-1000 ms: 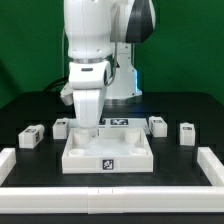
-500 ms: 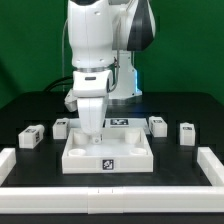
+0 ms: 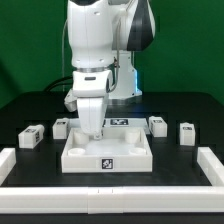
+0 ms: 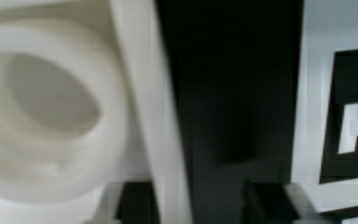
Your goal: Assemble one leg
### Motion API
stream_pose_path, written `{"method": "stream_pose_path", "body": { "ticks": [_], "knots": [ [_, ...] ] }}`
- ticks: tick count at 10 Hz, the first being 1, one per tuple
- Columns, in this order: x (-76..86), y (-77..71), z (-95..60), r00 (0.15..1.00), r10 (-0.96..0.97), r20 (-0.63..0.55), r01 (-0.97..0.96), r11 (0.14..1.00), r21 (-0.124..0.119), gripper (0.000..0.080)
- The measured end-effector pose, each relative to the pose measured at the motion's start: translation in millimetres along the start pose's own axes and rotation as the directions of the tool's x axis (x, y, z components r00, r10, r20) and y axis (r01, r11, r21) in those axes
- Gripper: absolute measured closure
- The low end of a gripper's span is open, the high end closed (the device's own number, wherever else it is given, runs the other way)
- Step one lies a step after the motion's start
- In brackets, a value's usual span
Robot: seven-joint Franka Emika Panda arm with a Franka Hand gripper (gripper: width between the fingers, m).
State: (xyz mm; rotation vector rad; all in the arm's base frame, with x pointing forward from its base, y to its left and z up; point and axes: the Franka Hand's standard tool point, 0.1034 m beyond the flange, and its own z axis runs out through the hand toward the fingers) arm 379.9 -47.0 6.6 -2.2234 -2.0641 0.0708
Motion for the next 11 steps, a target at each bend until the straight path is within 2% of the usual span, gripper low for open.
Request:
{"method": "stream_pose_path", "body": {
  "ticks": [1,2,8,9,11],
  "knots": [
    [-0.1,2.3,-1.5,1.0,0.0,0.001,0.0,1.0,-0.01,0.068],
    [-0.2,3.2,-1.8,1.0,0.0,0.001,0.0,1.0,-0.014,0.0731],
    [0.2,4.5,-2.2,1.0,0.002,0.001,-0.002,1.0,-0.018,0.0731],
    [6.7,10.0,-3.3,1.0,0.021,0.001,-0.021,1.0,-0.012,0.0731],
    [36.7,24.8,-4.1,1.0,0.015,0.005,-0.015,1.0,-0.02,0.0731]
  ]
}}
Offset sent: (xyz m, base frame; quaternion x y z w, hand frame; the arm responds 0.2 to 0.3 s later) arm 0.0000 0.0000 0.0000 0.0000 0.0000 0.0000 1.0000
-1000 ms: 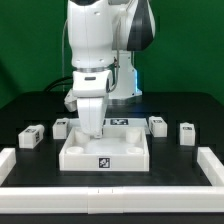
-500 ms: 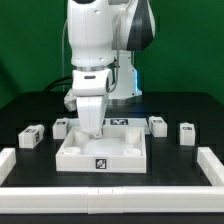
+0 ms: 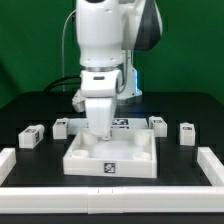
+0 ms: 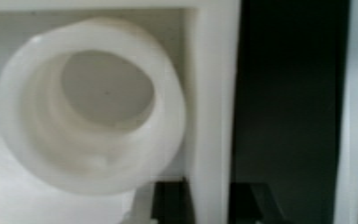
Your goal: Assemble one leg
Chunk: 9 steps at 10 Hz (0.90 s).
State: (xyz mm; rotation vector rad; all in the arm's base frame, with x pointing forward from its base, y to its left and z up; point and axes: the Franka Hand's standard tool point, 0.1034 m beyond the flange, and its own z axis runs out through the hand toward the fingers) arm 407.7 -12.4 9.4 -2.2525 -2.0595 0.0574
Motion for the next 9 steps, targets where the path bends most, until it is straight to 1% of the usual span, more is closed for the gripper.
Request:
{"method": "stream_pose_path", "body": {
  "ticks": [3,5,6,7,9],
  "knots": [
    [35.5,20.9,0.8,0.999,-0.031,-0.015,0.03,0.999,-0.019,0.0731],
    [53.9,37.1,0.2,0.998,-0.059,-0.028,0.058,0.998,-0.028,0.0731],
    [59.1,46.1,-0.7,0.997,-0.075,-0.032,0.073,0.997,-0.037,0.0732],
    [61.2,50.0,-0.9,0.996,-0.081,-0.035,0.08,0.996,-0.043,0.0732],
    [60.4,49.9,-0.8,0.996,-0.077,-0.035,0.075,0.996,-0.044,0.0732]
  ]
}}
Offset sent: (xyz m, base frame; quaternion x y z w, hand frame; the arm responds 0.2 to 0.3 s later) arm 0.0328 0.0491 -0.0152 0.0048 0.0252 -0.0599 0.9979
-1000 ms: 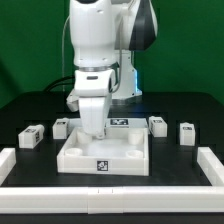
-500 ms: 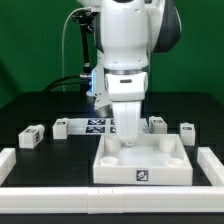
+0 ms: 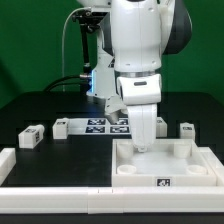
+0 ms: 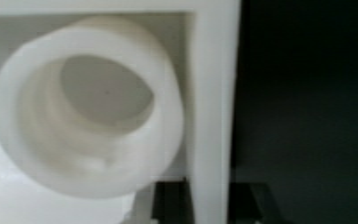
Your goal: Assemble one leg
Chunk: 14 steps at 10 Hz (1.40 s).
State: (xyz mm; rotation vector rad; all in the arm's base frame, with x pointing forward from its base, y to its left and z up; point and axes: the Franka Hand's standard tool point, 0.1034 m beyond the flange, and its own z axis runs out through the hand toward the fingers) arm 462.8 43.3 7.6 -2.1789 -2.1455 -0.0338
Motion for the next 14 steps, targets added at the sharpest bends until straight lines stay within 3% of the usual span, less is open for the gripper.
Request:
{"method": "stream_pose_path", "body": {
  "ticks": [2,4,6,9,11,12,13,14],
  "knots": [
    [0.6,0.4,0.0,1.0,0.0,0.0,0.0,1.0,0.0,0.0732],
    [2.8,14.2,-0.9,1.0,-0.004,0.016,0.004,1.0,0.014,0.0732],
    [1.9,27.0,-1.4,1.0,-0.011,0.015,0.011,1.0,0.006,0.0732],
    [1.4,27.9,-1.3,1.0,-0.012,0.015,0.012,1.0,0.005,0.0732],
    [1.4,27.7,-1.2,1.0,-0.012,0.015,0.012,1.0,0.005,0.0405],
    [1.3,27.6,-1.1,1.0,-0.012,0.015,0.011,1.0,0.005,0.0405],
    [1.3,27.6,-1.1,1.0,-0.012,0.015,0.011,1.0,0.005,0.0233],
    [1.3,27.6,-1.1,1.0,-0.011,0.015,0.011,1.0,0.006,0.0233]
  ]
}}
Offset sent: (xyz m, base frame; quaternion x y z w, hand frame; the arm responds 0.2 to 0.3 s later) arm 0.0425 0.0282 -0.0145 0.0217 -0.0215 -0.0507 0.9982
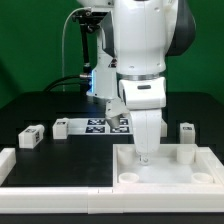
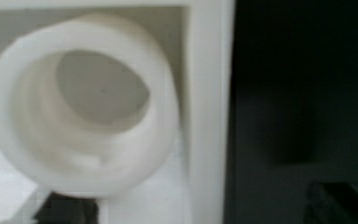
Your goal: Assemble one leg
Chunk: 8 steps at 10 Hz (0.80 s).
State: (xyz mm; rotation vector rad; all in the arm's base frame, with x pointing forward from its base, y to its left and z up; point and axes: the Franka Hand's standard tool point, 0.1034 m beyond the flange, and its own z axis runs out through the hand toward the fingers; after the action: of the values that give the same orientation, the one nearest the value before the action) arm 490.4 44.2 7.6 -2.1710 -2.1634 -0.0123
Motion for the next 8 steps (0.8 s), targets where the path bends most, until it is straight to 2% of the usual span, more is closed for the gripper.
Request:
{"method": "stream_pose_path", "body": {
  "ticks": [1,6,7,8],
  "knots": [
    [0.0,0.0,0.0,1.0,0.0,0.0,0.0,1.0,0.0,0.0167],
    [-0.2,-0.2,0.1,1.0,0.001,0.0,-0.001,1.0,0.0,0.0151],
    [-0.6,-3.2,-4.6,0.999,0.036,0.001,-0.036,0.999,-0.009,0.0151],
    [-0.2,-11.9,-16.5,0.997,0.081,0.004,-0.08,0.996,-0.032,0.0151]
  ]
}}
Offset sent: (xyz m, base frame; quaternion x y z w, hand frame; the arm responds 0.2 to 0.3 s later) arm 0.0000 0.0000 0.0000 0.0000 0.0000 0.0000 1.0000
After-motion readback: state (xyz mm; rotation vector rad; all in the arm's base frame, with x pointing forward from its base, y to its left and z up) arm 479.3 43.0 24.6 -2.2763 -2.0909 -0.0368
